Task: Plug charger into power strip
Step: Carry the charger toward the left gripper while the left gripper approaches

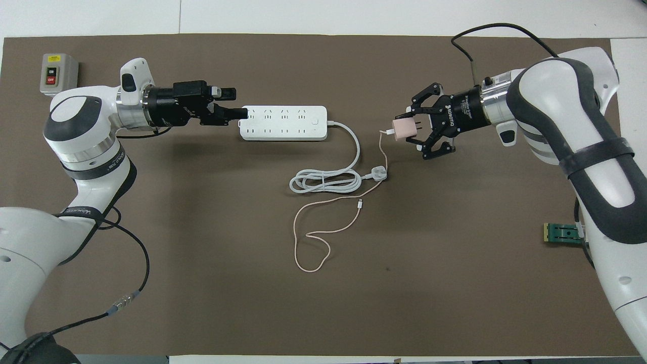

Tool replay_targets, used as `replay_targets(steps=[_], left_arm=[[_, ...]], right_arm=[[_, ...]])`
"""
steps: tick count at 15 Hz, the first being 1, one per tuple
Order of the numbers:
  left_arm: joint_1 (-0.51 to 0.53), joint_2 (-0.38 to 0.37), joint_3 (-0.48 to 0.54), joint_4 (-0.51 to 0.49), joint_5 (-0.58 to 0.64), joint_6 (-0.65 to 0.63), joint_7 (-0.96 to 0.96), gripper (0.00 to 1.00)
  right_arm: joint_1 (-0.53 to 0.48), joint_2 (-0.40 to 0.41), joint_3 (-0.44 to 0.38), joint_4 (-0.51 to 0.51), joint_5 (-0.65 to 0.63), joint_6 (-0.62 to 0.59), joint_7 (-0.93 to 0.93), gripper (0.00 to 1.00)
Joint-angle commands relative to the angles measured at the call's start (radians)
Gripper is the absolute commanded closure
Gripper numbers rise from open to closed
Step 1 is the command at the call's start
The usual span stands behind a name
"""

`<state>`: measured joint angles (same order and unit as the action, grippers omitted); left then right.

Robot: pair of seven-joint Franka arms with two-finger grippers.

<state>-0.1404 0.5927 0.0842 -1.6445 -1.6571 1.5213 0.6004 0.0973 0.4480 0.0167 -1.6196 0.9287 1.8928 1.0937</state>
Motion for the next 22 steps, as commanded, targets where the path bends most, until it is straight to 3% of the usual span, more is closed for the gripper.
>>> replay_targets(steps=[1,7,12,14,17,22], left_arm=[[0.005,0.021,-0.015,-0.001,-0.055,-0.052,0.047,0.0],[0.008,0.021,-0.014,-0.008,-0.056,-0.056,0.047,0.0],[0.012,0.021,-0.011,-0.014,-0.052,-0.059,0.149,0.0],[0.005,0.019,-0.009,-0.014,-0.043,-0.046,0.168,0.0],[0.004,0.013,-0.007,-0.012,-0.038,0.034,0.16,0.0],[0.007,0.001,-0.007,-0.017,-0.003,0.039,0.156,0.0]], right_arm=[[0.079,-0.018,-0.004,0.027,0.035,0.07,0.093,1.0],[0.22,-0.009,-0.003,0.078,0.039,0.181,0.216,1.0],[0.297,-0.005,-0.003,0.072,0.139,0.244,0.21,1.0],[0.329,0.006,-0.003,0.075,0.169,0.322,0.213,1.0],[0.37,0.04,-0.004,0.086,0.205,0.371,0.219,1.0],[0.384,0.135,-0.003,0.208,0.206,0.384,0.23,1.0]])
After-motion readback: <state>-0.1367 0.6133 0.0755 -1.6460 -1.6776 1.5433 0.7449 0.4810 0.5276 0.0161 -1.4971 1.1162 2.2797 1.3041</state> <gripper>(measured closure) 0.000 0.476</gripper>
